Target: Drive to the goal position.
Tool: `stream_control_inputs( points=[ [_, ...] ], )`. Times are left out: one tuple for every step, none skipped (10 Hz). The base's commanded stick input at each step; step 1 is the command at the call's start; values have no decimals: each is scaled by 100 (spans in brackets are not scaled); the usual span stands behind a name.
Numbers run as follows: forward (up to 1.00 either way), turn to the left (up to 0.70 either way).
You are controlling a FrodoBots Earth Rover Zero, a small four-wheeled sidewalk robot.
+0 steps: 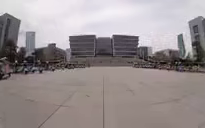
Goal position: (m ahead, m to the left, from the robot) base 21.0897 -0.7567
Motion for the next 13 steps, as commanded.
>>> stream_control_inputs(
  points=[
    [70,2],
    [70,2],
    [70,2],
    [70,2],
    [70,2],
    [70,2],
    [70,2],
    [70,2],
    [70,2],
    [70,2],
    [70,2],
    [70,2],
    [70,2]
  ],
)
